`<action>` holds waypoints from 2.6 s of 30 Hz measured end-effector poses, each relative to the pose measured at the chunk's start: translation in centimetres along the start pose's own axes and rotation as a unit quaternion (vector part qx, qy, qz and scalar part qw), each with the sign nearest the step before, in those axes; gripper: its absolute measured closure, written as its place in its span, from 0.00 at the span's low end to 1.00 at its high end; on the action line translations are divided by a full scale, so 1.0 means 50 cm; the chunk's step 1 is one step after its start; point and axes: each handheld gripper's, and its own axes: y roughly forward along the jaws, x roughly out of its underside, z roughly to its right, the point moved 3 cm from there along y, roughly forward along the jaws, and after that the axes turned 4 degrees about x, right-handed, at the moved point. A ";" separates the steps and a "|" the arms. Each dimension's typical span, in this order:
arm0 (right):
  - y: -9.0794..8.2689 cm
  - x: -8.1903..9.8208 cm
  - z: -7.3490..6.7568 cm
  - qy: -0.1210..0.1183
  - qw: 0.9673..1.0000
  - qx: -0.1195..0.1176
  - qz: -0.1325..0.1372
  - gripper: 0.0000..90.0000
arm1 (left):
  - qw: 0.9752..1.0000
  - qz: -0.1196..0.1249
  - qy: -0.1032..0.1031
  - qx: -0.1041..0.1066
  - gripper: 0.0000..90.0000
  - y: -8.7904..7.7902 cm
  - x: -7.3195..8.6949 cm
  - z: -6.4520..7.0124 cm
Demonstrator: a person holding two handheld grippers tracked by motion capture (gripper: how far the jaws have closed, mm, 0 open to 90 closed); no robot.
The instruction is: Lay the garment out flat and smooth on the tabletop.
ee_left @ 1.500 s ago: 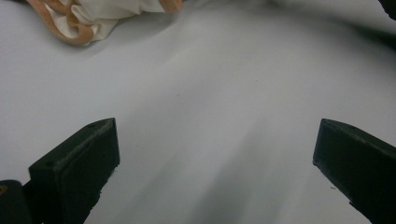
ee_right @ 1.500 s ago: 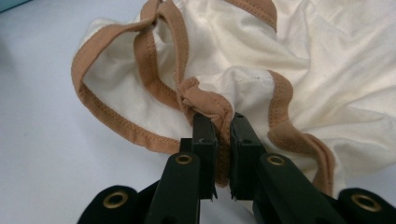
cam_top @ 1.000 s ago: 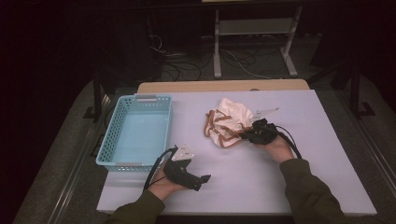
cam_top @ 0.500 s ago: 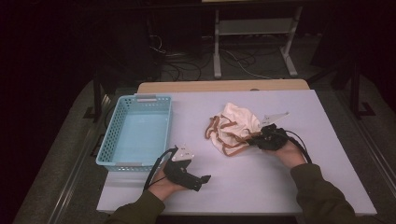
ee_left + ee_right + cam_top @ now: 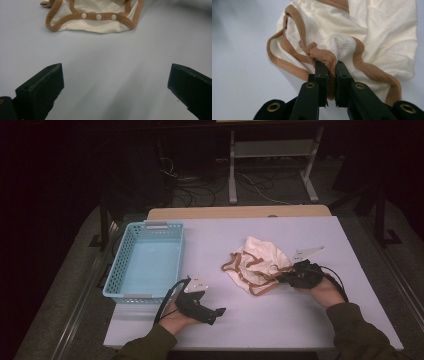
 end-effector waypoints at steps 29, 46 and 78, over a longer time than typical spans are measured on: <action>-0.065 0.010 -0.028 0.025 0.999 -0.021 0.028 0.63 | 1.000 -0.002 0.004 0.000 0.00 0.000 -0.001 0.001; 0.015 -0.041 -0.113 -0.022 0.997 -0.067 0.005 0.72 | 1.000 -0.003 0.004 0.000 0.00 0.002 -0.001 0.002; 0.133 -0.078 -0.103 -0.040 0.998 -0.038 -0.040 0.88 | 1.000 -0.003 0.004 0.001 0.00 0.001 -0.001 0.002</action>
